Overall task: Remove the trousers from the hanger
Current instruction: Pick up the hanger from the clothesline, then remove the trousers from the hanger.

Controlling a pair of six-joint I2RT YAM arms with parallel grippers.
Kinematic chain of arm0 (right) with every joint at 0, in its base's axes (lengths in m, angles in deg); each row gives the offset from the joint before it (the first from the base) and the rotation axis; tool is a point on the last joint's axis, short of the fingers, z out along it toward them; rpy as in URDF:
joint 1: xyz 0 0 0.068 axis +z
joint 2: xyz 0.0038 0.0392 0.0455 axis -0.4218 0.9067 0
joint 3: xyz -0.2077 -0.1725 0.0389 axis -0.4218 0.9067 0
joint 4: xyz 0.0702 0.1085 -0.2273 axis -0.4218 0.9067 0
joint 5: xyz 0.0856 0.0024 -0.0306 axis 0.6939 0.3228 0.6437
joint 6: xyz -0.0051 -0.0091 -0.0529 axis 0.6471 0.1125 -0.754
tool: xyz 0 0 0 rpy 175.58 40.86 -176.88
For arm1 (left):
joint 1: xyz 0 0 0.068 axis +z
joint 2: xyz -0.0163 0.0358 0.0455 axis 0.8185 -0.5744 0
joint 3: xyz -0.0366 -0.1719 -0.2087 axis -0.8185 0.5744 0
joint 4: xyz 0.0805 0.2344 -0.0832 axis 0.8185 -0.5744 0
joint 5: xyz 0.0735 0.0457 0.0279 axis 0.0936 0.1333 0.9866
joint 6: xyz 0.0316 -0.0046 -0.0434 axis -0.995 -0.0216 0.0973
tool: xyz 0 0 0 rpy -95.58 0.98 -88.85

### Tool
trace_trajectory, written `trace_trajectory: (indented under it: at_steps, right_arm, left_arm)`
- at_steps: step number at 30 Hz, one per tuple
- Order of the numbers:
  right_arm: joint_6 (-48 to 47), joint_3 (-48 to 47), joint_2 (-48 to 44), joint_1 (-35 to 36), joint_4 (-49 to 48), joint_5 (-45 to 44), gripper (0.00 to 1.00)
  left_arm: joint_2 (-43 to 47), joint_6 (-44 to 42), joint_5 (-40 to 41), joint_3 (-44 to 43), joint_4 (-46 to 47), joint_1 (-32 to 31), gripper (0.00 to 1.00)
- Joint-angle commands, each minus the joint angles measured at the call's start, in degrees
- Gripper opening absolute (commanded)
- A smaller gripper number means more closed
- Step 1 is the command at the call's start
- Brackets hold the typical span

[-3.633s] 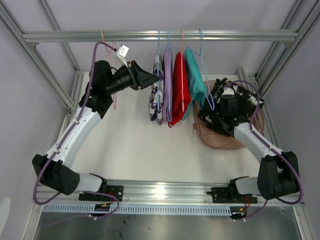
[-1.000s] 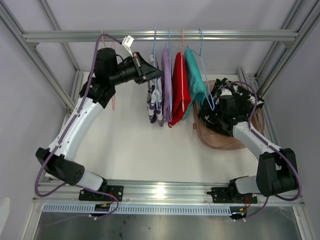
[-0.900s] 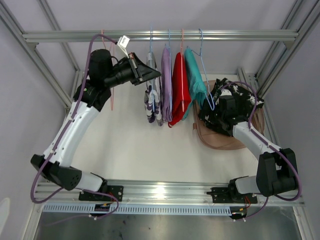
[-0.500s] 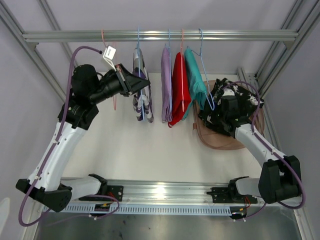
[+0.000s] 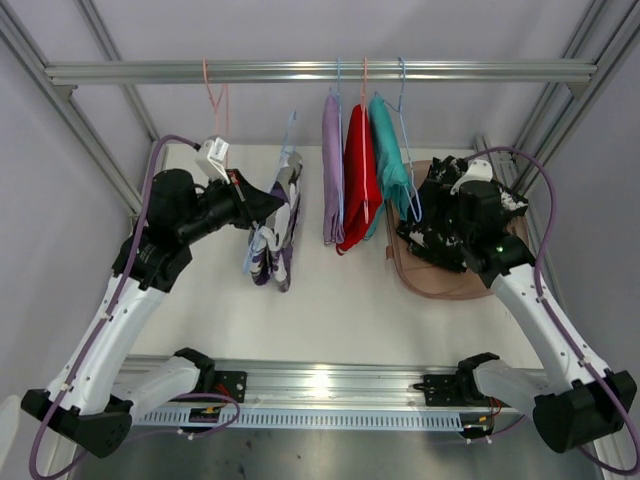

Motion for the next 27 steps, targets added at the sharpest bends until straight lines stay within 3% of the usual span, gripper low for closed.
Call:
trace_trajectory:
  at_steps: [1,7,11,18,24,27]
  right_arm:
    - [-1.11,-4.56,-4.11,3.94,2.81,-4.04,0.99]
    - [-4.18,-8.34,-7.63,16.83,3.51,-9.84,0.99]
    - [-5.33,-10.97,-7.46,25.21,5.27,-19.58,0.99]
    - [-9.81,-11.86,-7.46,38.56,2.82,-22.5,1.0]
    - [-15.17,-12.73,-3.79,51.47,-0.78,-21.71,0.99]
    - [-16.5,-13.53,0.86,53.78,-0.97,-24.96,0.99]
  left_arm:
    - [3.79,-5.02,0.6,0.81,10.77,0.13,0.0]
    - [6.26,-5.46,1.66,6.35,12.87,0.13,0.01]
    - [6.43,-5.46,1.31,10.47,14.72,0.13,0.0]
    - [7.4,-4.67,2.27,15.04,16.57,0.48,0.01]
    - [10.91,-2.04,9.29,17.77,17.62,0.57,0.0]
    - [12.76,0.07,14.21,19.89,17.54,0.48,0.0]
